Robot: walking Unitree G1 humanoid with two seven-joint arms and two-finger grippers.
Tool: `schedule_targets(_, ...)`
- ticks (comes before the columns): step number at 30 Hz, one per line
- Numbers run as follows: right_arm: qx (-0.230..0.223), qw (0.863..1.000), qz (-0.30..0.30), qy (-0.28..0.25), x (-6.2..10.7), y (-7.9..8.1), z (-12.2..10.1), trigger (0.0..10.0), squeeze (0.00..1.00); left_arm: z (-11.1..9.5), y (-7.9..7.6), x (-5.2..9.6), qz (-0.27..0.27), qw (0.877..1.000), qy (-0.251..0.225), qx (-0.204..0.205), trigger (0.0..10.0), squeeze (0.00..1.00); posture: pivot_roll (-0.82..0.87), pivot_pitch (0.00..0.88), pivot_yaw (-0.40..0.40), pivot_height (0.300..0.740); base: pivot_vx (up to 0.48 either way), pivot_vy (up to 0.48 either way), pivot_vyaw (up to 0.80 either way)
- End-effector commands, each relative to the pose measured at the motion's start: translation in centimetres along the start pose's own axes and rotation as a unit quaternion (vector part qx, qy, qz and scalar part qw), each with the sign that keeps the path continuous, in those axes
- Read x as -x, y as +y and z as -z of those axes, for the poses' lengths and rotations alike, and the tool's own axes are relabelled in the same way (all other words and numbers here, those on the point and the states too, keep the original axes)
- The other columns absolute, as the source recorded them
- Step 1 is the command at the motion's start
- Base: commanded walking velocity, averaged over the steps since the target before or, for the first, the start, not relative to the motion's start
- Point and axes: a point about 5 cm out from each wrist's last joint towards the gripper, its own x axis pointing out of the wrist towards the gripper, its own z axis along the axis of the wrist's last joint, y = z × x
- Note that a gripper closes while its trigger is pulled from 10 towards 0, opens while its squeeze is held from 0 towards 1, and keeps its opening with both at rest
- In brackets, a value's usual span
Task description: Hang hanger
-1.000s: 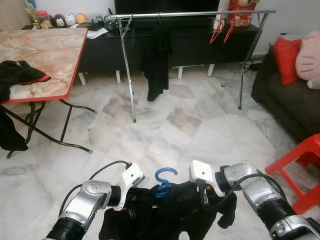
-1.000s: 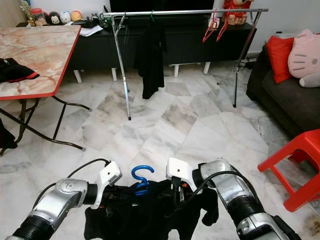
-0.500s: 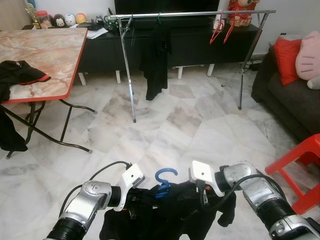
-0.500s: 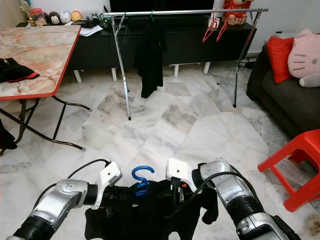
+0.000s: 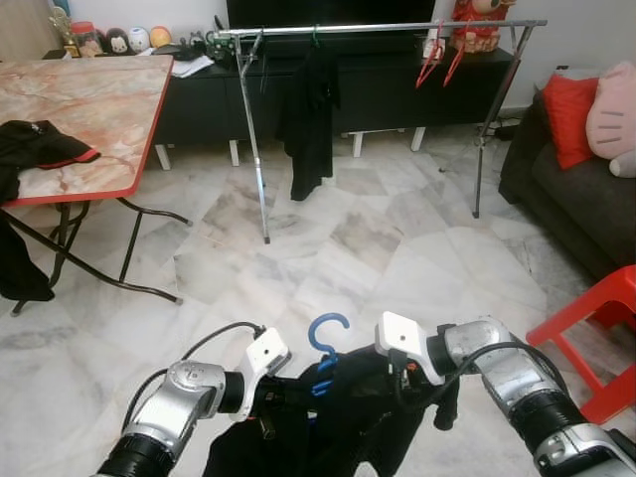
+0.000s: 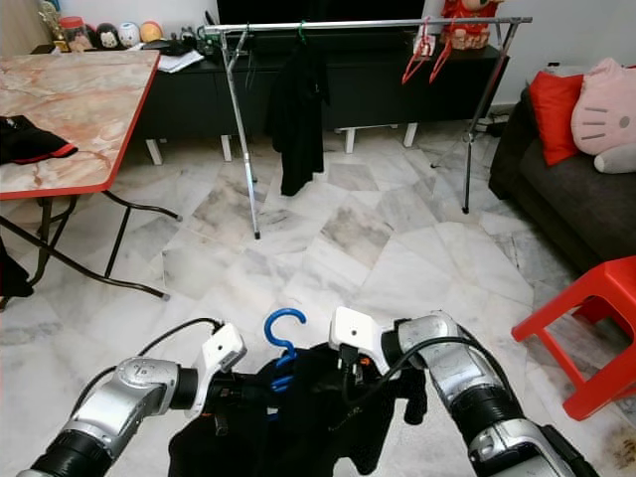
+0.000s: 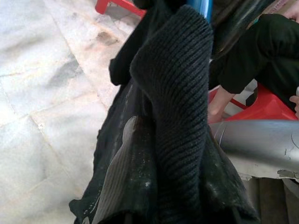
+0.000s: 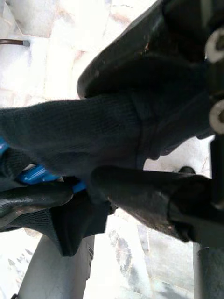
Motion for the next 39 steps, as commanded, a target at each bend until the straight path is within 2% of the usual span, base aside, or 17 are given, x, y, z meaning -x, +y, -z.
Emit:
schedule_targets(1,0.000,1.000,-0.014,0.001,-0.1,0.2,0.0,10.0,1.00,-0.9,0.8,0.6,-0.031,0.999,-0.014,-0.014,0.0,0.00,-0.06,0.000,-0.047,0.740,0.000,0.000,0.00)
schedule_targets(10,0.009,1.000,-0.003,0.003,0.0,0.1,0.0,10.0,1.00,-0.8,0.8,0.4,-0.030,0.999,-0.014,-0.014,0.0,0.00,-0.06,0.000,-0.048,0.740,0.000,0.000,0.00)
schedule_targets(12,0.014,1.000,0.003,0.005,0.0,0.0,0.0,10.0,0.81,-0.8,0.8,0.4,-0.030,0.999,-0.015,-0.014,0.0,0.00,-0.06,0.000,-0.048,0.740,0.000,0.000,0.00)
schedule_targets(13,0.016,1.000,0.005,0.005,0.0,-0.1,0.0,10.0,0.81,-0.8,0.8,0.4,-0.030,0.999,-0.015,-0.014,0.0,0.00,-0.06,0.000,-0.048,0.740,0.000,0.000,0.00)
schedule_targets(14,0.017,1.000,0.006,0.005,0.1,-0.1,-0.1,10.0,0.16,-0.8,0.8,0.4,-0.031,0.999,-0.015,-0.014,0.0,0.00,-0.06,0.000,-0.048,0.740,0.000,0.000,0.00)
schedule_targets(15,0.017,1.000,0.006,0.005,0.1,-0.1,-0.1,10.0,0.16,-0.8,0.8,0.4,-0.031,0.999,-0.015,-0.014,0.0,0.00,-0.06,0.000,-0.048,0.740,0.000,0.000,0.00)
schedule_targets(16,0.024,0.999,0.031,0.001,0.2,-0.6,-0.3,10.0,0.00,-0.8,0.8,0.4,-0.032,0.999,-0.015,-0.015,0.0,0.00,-0.06,0.000,-0.049,0.740,0.000,0.000,0.00)
schedule_targets(23,0.044,0.990,0.135,-0.024,1.5,-2.6,-1.8,10.0,0.00,-0.7,1.2,0.3,-0.055,0.998,-0.016,-0.023,0.0,0.00,-0.06,0.000,-0.050,0.740,0.000,0.000,0.00)
schedule_targets(24,0.048,0.983,0.173,-0.042,2.0,-3.2,-2.3,10.0,0.00,-0.7,1.4,0.3,-0.067,0.997,-0.016,-0.025,0.0,0.00,-0.06,0.000,-0.051,0.740,0.000,0.000,0.00)
schedule_targets(28,0.050,0.969,0.230,-0.073,2.7,-4.0,-3.0,10.0,0.00,-0.6,2.0,0.3,-0.096,0.995,-0.013,-0.033,0.0,0.00,-0.06,0.000,-0.051,0.740,0.000,0.000,0.00)
schedule_targets(29,0.049,0.961,0.256,-0.088,3.1,-4.3,-3.3,10.0,0.00,-0.5,2.3,0.4,-0.115,0.993,-0.008,-0.035,0.4,0.00,-0.07,0.000,-0.050,0.740,0.000,0.000,0.00)
schedule_targets(30,0.037,0.944,0.307,-0.117,3.8,-5.0,-3.8,10.0,0.00,-0.2,2.9,0.5,-0.154,0.987,-0.001,-0.043,2.4,0.00,-0.07,0.000,-0.050,0.740,0.000,0.000,0.00)
schedule_targets(31,0.037,0.944,0.307,-0.117,3.8,-5.0,-3.8,10.0,0.00,-0.2,2.9,0.5,-0.154,0.987,-0.001,-0.043,2.4,0.00,-0.07,0.000,-0.050,0.740,0.000,0.000,0.00)
schedule_targets(32,0.025,0.929,0.341,-0.140,4.4,-5.3,-4.1,10.0,0.00,-0.1,3.3,0.5,-0.180,0.983,0.001,-0.043,10.0,0.00,-0.07,0.000,-0.051,0.740,0.000,0.000,0.00)
schedule_targets(35,-0.031,0.884,0.433,-0.174,5.8,-6.0,-3.3,10.0,0.00,0.1,4.4,0.9,-0.247,0.968,-0.008,-0.031,10.0,0.00,-0.07,0.000,-0.053,0.740,0.000,0.000,0.00)
schedule_targets(37,-0.052,0.870,0.462,-0.167,6.0,-6.0,-2.4,10.0,0.00,0.2,4.8,1.1,-0.272,0.962,-0.009,-0.021,10.0,0.00,-0.07,0.000,-0.052,0.740,0.000,0.000,0.00)
schedule_targets(39,-0.120,0.825,0.537,-0.129,6.4,-5.8,0.8,10.0,0.00,0.3,5.5,1.7,-0.323,0.946,-0.006,-0.035,10.0,0.00,-0.07,0.000,-0.051,0.740,0.000,0.000,0.00)
